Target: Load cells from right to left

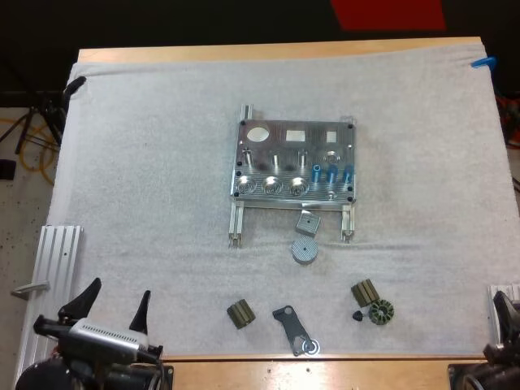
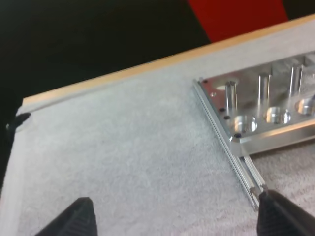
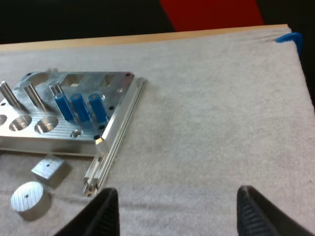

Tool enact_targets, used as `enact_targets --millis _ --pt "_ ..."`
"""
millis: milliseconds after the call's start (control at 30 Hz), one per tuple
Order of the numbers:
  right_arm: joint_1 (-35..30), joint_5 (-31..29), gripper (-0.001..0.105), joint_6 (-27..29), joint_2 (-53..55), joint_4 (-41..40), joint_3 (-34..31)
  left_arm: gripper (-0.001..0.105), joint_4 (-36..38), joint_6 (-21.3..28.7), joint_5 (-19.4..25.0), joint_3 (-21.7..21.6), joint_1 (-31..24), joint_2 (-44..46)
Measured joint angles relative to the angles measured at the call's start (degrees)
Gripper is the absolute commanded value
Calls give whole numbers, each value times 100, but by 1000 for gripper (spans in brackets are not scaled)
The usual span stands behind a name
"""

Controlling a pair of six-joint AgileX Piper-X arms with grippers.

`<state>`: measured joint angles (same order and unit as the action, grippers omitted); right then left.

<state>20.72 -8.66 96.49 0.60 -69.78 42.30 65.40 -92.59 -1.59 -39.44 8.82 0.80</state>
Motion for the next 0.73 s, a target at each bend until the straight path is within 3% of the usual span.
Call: enact_targets --millis 167,333,733 --pt "0 24 52 0 7 427 -504 66 -274 0 -148 498 0 0" --pt "0 645 52 34 7 781 -1050 66 -474 0 -273 926 0 -10" --pt "0 941 52 464 7 999 -1209 66 -591 0 -335 986 0 -10"
